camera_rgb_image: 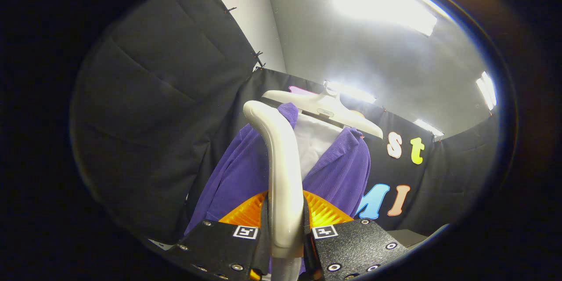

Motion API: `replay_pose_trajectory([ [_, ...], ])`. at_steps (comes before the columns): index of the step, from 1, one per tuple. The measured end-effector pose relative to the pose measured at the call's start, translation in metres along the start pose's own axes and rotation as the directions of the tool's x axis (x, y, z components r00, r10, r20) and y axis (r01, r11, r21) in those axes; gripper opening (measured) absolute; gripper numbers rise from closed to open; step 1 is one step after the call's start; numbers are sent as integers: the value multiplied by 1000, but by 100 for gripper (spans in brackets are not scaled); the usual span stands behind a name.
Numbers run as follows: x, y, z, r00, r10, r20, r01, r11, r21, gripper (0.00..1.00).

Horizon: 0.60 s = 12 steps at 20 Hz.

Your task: Iron the clothes twice with a garment steamer, once on the left side and once on the right side.

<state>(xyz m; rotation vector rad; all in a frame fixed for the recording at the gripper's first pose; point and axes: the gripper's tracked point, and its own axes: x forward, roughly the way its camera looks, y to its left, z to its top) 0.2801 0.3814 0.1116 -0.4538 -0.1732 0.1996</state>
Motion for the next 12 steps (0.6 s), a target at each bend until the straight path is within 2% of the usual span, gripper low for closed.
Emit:
replay_pose_trajectory([
  [5, 19, 11, -25, 998, -12, -67, 10, 999, -34, 30],
  [8, 16, 21, -54, 992, 3, -122, -13, 997, -78, 30],
  [12, -1, 31, -85, 986, 14, -167, -28, 996, -79, 30],
])
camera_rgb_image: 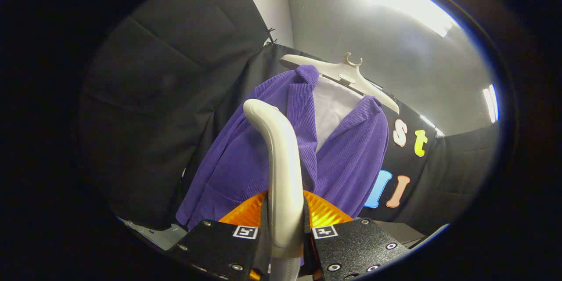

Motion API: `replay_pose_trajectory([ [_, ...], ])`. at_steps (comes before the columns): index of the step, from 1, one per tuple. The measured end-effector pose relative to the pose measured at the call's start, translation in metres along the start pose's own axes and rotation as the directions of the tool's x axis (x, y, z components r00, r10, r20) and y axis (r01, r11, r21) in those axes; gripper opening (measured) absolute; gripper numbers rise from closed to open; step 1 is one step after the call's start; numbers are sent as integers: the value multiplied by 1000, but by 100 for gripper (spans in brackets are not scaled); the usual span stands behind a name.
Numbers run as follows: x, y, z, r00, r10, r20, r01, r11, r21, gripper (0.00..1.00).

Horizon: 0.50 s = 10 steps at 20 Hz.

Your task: Iron the clothes twice with a garment steamer, once on the left side and once on the right side.

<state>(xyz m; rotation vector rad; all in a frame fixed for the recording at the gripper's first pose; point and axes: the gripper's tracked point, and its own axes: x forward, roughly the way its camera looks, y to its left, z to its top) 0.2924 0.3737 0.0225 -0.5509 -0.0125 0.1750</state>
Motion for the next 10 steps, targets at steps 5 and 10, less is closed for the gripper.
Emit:
replay_pose_trajectory([
  [5, -8, 23, -40, 997, 46, -59, -48, 998, -29, 30],
  [10, -21, 43, -75, 993, 73, -97, -79, 995, -65, 30],
])
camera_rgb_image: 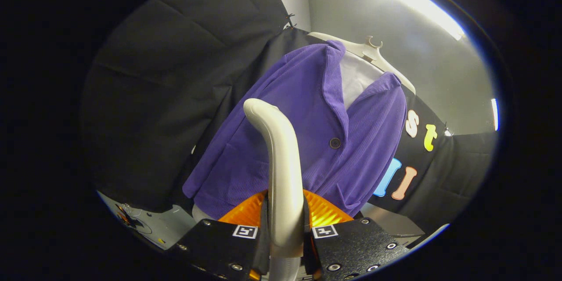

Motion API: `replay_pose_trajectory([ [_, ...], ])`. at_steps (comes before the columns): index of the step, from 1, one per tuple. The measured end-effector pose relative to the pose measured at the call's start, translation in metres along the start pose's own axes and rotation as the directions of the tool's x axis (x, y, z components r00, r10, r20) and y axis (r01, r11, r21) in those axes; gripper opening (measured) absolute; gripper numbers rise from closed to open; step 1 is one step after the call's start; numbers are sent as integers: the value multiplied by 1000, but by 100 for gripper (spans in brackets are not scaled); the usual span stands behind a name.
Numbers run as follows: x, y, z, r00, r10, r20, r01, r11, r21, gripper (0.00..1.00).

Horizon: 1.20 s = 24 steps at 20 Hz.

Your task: Iron the clothes twice with a garment steamer, once on the left side and once on the right side.

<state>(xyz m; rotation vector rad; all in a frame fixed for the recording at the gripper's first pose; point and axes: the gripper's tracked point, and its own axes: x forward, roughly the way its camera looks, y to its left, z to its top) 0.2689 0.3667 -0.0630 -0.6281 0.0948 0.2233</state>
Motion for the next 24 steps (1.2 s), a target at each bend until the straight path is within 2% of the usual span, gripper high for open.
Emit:
replay_pose_trajectory([
  [14, -16, 46, -84, 995, 43, -88, -49, 996, -68, 31],
  [19, -24, 66, -121, 983, 93, -158, -106, 992, -75, 31],
  [24, -38, 67, -149, 962, 149, -229, -158, 987, -18, 31],
])
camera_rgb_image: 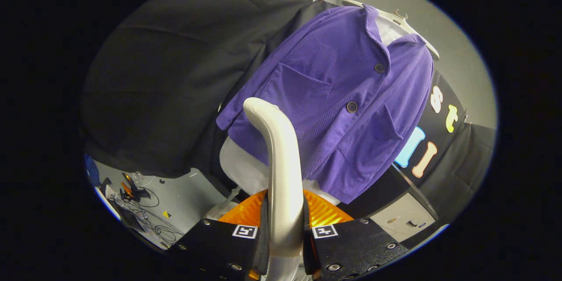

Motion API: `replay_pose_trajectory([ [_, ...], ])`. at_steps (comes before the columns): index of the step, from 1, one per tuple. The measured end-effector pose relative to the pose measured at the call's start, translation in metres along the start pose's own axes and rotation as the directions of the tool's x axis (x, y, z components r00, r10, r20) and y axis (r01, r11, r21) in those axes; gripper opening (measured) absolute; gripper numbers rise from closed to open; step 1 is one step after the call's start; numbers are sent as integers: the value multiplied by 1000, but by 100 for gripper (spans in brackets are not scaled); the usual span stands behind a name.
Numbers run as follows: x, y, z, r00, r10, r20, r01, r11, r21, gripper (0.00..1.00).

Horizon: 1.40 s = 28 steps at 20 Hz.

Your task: Iron the clothes twice with a garment steamer, once on the left side and once on the right side.

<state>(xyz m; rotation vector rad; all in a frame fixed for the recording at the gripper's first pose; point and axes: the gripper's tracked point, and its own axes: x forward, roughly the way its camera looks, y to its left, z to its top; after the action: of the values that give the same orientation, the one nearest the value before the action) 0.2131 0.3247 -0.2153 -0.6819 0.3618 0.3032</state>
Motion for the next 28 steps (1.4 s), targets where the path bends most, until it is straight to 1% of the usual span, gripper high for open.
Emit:
replay_pose_trajectory([
  [4, -21, -10, -14, 998, 50, -40, -44, 989, 143, 31],
  [7, -55, -35, -27, 997, 65, -40, -55, 974, 220, 31],
  [10, -93, -65, -49, 995, 72, -76, -45, 950, 309, 31],
  [12, -119, -92, -46, 998, 49, -44, -31, 938, 345, 30],
  [14, -138, -127, -43, 1000, -9, -18, 15, 932, 361, 30],
  [18, -166, -184, -41, 997, -72, 12, 58, 888, 457, 31],
  [20, -183, -213, -39, 992, -117, 41, 84, 878, 472, 31],
  [24, -212, -247, -35, 984, -151, 96, 80, 850, 521, 30],
  [28, -233, -268, -23, 974, -160, 163, 42, 827, 561, 30],
])
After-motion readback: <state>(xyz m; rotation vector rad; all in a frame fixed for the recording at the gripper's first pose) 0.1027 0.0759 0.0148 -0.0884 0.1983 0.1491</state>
